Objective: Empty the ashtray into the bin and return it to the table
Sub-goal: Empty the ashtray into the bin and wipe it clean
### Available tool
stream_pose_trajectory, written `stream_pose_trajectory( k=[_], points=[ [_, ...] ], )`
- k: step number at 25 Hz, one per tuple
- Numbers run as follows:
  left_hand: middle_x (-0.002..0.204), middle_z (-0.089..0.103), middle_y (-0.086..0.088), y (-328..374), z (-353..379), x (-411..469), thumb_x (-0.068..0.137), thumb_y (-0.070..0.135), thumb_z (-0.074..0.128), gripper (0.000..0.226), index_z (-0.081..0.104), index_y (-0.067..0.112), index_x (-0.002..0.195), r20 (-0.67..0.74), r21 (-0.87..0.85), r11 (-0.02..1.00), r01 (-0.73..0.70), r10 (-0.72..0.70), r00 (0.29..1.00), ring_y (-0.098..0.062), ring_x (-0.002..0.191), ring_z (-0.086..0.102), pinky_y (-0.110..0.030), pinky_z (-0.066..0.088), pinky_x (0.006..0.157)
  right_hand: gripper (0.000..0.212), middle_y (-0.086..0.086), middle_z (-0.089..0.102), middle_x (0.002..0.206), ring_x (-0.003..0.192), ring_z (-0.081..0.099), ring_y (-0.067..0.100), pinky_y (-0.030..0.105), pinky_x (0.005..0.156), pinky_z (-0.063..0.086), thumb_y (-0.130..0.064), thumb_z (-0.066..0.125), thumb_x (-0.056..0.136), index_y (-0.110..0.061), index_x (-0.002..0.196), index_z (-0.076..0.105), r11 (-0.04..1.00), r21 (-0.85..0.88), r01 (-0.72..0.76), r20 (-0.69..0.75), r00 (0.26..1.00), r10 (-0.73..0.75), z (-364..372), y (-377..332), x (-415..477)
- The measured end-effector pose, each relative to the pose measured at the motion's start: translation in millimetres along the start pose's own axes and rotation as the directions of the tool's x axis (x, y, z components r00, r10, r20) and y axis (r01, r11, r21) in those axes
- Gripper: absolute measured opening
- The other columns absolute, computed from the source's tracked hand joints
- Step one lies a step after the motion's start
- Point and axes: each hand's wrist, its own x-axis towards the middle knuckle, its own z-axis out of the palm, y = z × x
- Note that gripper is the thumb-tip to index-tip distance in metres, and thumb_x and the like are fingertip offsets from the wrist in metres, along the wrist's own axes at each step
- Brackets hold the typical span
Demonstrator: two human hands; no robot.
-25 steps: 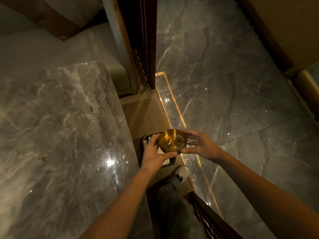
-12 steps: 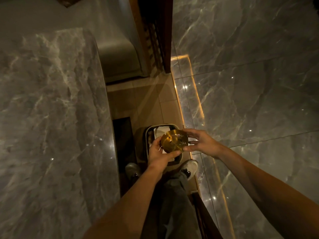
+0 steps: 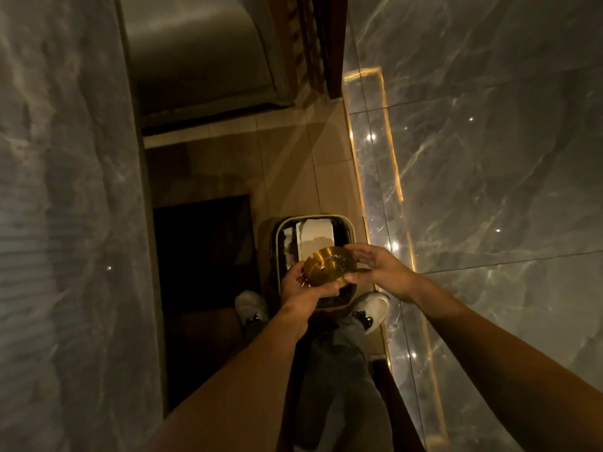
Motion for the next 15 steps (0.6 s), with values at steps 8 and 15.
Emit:
stream_pose_trajectory(
  k=[8, 15],
  points=[
    [0.121, 0.068, -0.001, -28, 10, 55, 0.041, 0.030, 0.094, 0.090, 0.062, 0.020, 0.125, -0.042, 0.054, 0.997, 0.046, -0.044, 0.998, -0.021, 0.113, 0.062, -0.042, 0.050, 0.101, 0.054, 0.003, 0.064, 0.124, 0.118, 0.058, 0.016, 0.027, 0.095, 0.047, -0.003, 0.075, 0.077, -0.013, 0.126, 0.056, 0.992, 0.120, -0.029, 0.002, 1.000, 0.029, 1, 51, 42],
    [0.115, 0.071, -0.002, -38, 5, 96, 0.057, 0.021, 0.091, 0.058, 0.069, 0.019, 0.111, -0.026, 0.050, 0.998, 0.032, -0.031, 0.999, -0.020, 0.109, 0.065, -0.038, 0.050, 0.098, 0.032, -0.006, 0.068, 0.107, 0.095, 0.064, -0.005, 0.009, 0.073, 0.049, -0.004, 0.068, 0.084, -0.015, 0.113, 0.062, 0.990, 0.143, 0.017, -0.064, 0.998, -0.008, 11, 72, 75]
  ],
)
